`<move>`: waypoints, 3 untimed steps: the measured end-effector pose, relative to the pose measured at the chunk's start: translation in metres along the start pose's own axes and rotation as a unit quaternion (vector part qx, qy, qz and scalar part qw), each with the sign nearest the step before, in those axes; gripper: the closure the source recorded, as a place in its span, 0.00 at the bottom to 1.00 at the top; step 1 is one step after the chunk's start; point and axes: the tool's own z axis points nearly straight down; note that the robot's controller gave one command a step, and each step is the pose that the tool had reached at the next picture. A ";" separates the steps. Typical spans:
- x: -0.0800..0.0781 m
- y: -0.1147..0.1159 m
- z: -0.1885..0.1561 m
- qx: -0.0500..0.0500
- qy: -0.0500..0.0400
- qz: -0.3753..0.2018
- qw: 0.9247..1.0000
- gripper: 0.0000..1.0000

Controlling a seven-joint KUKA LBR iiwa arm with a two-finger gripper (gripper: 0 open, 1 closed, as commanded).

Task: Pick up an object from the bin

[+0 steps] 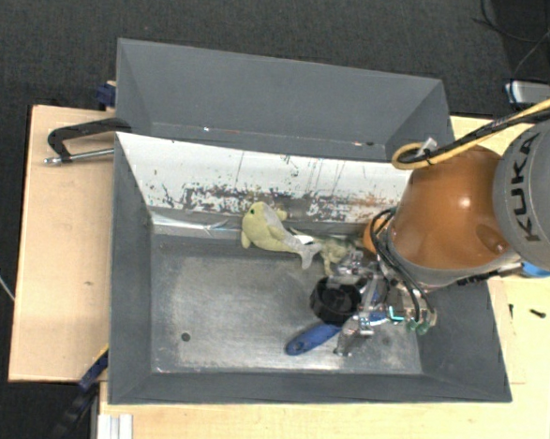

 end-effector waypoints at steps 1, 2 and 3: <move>-0.002 -0.012 0.070 0.001 -0.009 -0.060 0.998 0.00; -0.002 -0.012 0.070 0.001 -0.009 -0.059 0.998 1.00; -0.023 -0.039 -0.077 0.003 -0.011 -0.157 0.988 1.00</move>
Offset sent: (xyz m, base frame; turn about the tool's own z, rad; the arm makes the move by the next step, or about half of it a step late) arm -0.0013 -0.0145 -0.0834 -0.1201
